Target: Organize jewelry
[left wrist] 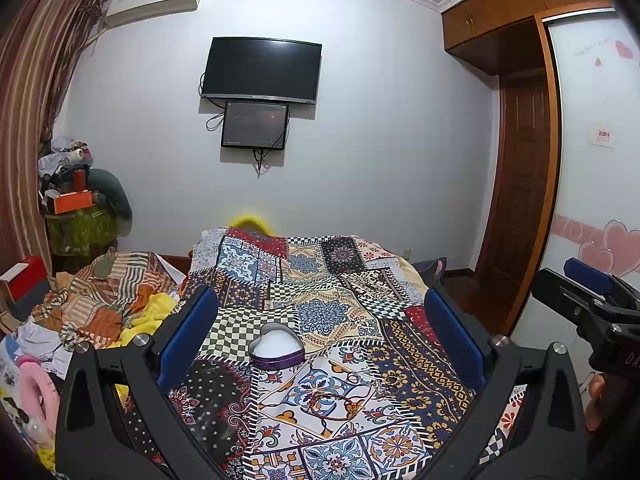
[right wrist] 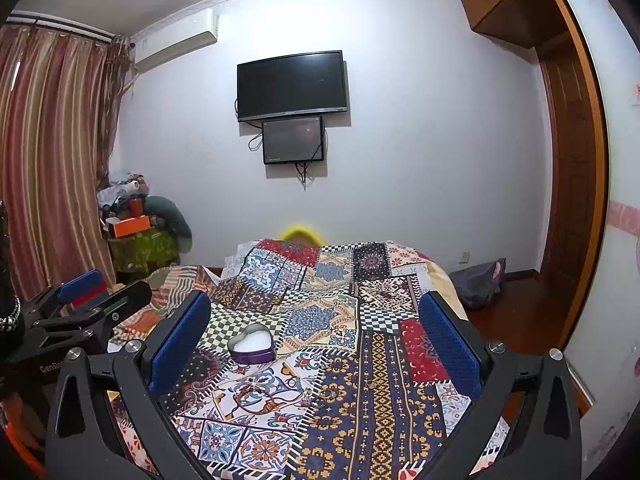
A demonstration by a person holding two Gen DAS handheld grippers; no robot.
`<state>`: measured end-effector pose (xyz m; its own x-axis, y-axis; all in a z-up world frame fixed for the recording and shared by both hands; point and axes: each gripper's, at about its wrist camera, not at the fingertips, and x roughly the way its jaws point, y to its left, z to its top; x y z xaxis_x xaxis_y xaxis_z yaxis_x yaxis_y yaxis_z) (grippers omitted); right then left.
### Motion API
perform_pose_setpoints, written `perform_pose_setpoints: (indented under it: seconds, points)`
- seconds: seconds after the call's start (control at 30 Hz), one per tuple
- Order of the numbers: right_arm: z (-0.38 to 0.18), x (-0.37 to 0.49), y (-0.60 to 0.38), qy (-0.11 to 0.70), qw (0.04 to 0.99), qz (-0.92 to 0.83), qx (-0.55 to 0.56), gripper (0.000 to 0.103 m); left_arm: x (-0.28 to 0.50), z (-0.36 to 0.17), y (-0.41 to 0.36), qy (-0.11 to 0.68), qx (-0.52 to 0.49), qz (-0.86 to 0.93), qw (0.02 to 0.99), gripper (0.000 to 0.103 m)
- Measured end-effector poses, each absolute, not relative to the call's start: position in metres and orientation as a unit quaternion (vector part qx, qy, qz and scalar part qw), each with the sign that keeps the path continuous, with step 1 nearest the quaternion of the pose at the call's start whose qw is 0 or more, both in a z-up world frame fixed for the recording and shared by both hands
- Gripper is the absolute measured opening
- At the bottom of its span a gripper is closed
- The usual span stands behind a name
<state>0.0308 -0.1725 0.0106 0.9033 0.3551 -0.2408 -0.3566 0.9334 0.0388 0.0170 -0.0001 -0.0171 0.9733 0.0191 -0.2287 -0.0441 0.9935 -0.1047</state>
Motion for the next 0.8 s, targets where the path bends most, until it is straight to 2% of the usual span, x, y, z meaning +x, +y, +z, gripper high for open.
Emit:
perform_pose_setpoints:
  seconds: [0.8]
  points:
    - [0.0089,0.0338,-0.1733,0.131,0.974,0.183,-0.003,0.103,0.0176,-0.0154,-0.0042,0.117,-0.050,0.012,0.992,0.103]
